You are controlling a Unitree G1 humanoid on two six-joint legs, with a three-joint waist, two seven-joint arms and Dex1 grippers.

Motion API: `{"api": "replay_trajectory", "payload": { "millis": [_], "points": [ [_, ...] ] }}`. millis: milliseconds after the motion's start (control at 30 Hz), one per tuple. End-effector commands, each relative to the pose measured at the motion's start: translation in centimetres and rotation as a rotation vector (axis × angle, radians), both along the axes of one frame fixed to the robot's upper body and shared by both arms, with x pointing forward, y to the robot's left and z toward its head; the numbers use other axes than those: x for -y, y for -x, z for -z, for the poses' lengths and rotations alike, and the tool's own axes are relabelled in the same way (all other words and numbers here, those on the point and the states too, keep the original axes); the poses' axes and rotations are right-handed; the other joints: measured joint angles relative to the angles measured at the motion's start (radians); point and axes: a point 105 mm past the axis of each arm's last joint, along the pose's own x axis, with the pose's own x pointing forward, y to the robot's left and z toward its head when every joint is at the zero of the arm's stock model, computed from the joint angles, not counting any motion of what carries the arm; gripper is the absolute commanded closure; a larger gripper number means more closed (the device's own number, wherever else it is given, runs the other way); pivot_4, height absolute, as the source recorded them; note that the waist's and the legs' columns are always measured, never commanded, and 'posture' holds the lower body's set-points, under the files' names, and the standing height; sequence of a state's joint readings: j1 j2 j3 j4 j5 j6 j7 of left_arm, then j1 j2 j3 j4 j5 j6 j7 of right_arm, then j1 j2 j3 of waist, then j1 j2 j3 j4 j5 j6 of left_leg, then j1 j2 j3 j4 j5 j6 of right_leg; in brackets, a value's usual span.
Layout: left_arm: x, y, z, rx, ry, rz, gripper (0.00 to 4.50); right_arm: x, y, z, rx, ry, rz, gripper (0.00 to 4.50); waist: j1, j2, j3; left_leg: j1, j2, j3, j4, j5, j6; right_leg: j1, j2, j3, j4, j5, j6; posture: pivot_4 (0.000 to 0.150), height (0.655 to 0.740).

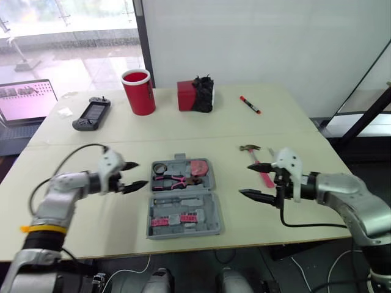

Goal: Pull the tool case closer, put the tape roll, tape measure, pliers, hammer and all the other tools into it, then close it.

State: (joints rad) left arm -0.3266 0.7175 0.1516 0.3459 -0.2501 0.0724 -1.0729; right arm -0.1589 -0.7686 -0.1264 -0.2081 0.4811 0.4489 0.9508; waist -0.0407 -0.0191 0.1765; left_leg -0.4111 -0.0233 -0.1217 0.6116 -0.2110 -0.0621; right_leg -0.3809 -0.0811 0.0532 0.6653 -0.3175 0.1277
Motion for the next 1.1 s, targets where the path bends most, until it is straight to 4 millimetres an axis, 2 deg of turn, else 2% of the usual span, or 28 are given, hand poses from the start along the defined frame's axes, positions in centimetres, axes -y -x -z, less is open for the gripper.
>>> {"api": "replay_trajectory", "payload": {
  "millis": [33, 200, 333, 467, 533, 633, 733, 867, 1033, 1100],
  "points": [
    [-2.8, 0.9, -2.1, 0.128, 0.081, -0.131, 0.06, 2.5, 0.1, -1.0, 0.123, -0.094, 0.121, 0.00, 0.001, 0.000, 0.000, 0.000, 0.000, 0.000, 0.000, 0.000, 0.000, 0.000, -0.001, 0.000, 0.000, 0.000, 0.000, 0.150, 0.7400],
    [-6.6, 3.9, -0.8, 0.183, 0.241, -0.372, 0.06, 6.7, 1.1, -1.6, 0.250, -0.207, 0.362, 0.00, 0.000, 0.001, 0.000, 0.001, 0.001, 0.001, -0.001, 0.000, 0.000, 0.001, -0.001, 0.001, 0.000, 0.000, 0.000, 0.150, 0.7400],
    [-11.0, 7.3, 1.2, 0.198, 0.274, -0.659, 0.06, 9.4, 4.0, 0.7, 0.214, -0.219, 0.495, 0.00, 0.002, 0.000, -0.001, 0.004, 0.001, 0.001, -0.001, 0.000, 0.000, 0.004, -0.001, 0.001, -0.001, 0.000, -0.001, 0.150, 0.7400],
    [-12.8, 10.1, 3.1, 0.161, 0.254, -0.758, 0.06, 12.8, 6.4, 2.4, 0.196, -0.252, 0.664, 0.00, 0.002, 0.001, -0.001, 0.005, 0.001, 0.001, -0.001, -0.001, 0.000, 0.005, -0.002, 0.001, -0.002, 0.000, -0.001, 0.150, 0.7400],
    [-13.4, 11.0, 3.3, 0.163, 0.252, -0.791, 0.06, 13.7, 7.2, 3.1, 0.190, -0.279, 0.730, 0.00, 0.002, 0.002, -0.001, 0.007, 0.001, 0.002, -0.001, -0.001, -0.001, 0.008, -0.002, 0.001, -0.004, -0.001, -0.003, 0.150, 0.7400],
    [-14.6, 12.0, 2.9, 0.192, 0.247, -0.844, 0.06, 13.4, 8.3, 3.8, 0.172, -0.306, 0.762, 0.00, 0.002, 0.002, -0.002, 0.007, 0.002, 0.002, -0.002, -0.001, -0.001, 0.008, -0.001, 0.001, -0.004, -0.002, -0.004, 0.150, 0.7400],
    [-14.6, 12.2, 3.0, 0.193, 0.231, -0.842, 0.06, 13.0, 8.2, 3.9, 0.168, -0.312, 0.754, 0.00, -0.001, 0.005, -0.003, 0.007, 0.003, 0.003, -0.002, -0.001, -0.001, 0.007, -0.002, 0.002, -0.004, -0.002, -0.005, 0.150, 0.7400],
    [-13.5, 11.1, 2.6, 0.193, 0.256, -0.781, 0.06, 12.1, 6.7, 3.4, 0.140, -0.323, 0.729, 0.00, -0.001, 0.006, -0.004, 0.008, 0.003, 0.005, -0.002, -0.001, -0.001, 0.008, -0.003, 0.003, -0.005, -0.003, -0.005, 0.150, 0.7400],
    [-10.3, 8.7, 0.6, 0.183, 0.250, -0.568, 0.06, 10.3, 5.2, 1.9, 0.118, -0.356, 0.682, 0.00, 0.009, 0.006, -0.004, 0.006, 0.003, 0.004, -0.002, -0.001, -0.001, 0.007, -0.003, 0.002, -0.005, -0.002, -0.005, 0.150, 0.7400],
    [-8.3, 7.6, -0.1, 0.173, 0.199, -0.443, 0.06, 9.2, 5.0, 1.6, 0.109, -0.304, 0.625, 0.00, 0.020, 0.006, -0.004, 0.006, 0.002, 0.004, -0.002, -0.001, -0.001, 0.007, -0.003, 0.002, -0.006, -0.002, -0.005, 0.150, 0.7400]
  ]
}}
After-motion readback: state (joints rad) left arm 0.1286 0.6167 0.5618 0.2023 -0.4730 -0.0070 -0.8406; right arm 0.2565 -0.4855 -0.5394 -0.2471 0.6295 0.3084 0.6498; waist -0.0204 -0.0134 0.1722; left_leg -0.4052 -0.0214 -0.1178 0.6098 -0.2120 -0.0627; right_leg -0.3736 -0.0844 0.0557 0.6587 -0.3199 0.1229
